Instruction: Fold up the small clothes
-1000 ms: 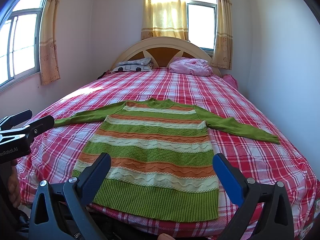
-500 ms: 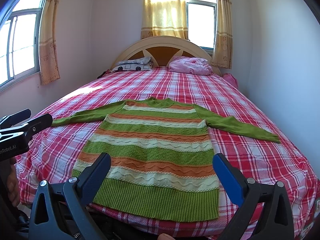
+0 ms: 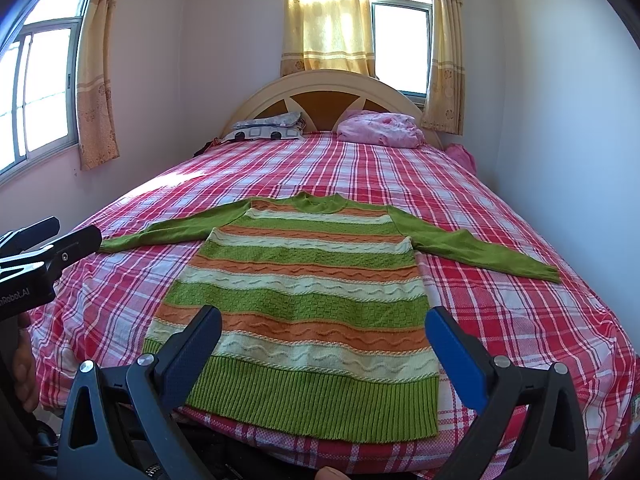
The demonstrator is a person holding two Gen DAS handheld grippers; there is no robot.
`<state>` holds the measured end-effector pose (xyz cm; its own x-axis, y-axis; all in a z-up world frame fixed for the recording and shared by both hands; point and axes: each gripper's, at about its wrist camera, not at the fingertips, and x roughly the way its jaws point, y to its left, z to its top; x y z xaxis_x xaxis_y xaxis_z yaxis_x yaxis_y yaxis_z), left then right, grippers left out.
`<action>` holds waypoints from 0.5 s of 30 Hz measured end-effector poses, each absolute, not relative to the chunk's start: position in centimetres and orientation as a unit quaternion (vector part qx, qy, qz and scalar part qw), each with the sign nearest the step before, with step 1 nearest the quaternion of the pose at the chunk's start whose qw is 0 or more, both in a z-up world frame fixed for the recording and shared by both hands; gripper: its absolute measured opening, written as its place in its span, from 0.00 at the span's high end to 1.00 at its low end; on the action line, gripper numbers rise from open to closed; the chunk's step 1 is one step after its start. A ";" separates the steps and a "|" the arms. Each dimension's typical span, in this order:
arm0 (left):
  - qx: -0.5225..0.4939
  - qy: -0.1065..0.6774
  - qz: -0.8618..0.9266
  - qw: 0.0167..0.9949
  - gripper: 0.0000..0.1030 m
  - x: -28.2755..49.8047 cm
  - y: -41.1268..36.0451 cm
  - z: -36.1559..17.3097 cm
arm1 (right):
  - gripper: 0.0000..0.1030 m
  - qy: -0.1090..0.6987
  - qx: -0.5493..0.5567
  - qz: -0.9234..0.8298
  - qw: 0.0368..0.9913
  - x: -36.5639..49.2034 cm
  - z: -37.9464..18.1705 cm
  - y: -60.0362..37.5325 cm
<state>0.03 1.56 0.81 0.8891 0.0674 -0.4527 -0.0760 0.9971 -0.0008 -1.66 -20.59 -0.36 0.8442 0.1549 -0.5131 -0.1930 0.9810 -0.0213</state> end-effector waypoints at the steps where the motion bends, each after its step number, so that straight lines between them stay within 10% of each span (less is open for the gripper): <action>1: -0.009 0.233 0.037 0.972 0.00 0.0 1.6 0.8 | 0.01 0.264 -0.036 0.090 0.960 -1.7 -0.5 -20.5; 15: -0.009 0.236 0.038 0.971 0.00 0.1 1.9 0.7 | 0.01 0.268 -0.035 0.090 0.958 -1.5 -0.4 -20.6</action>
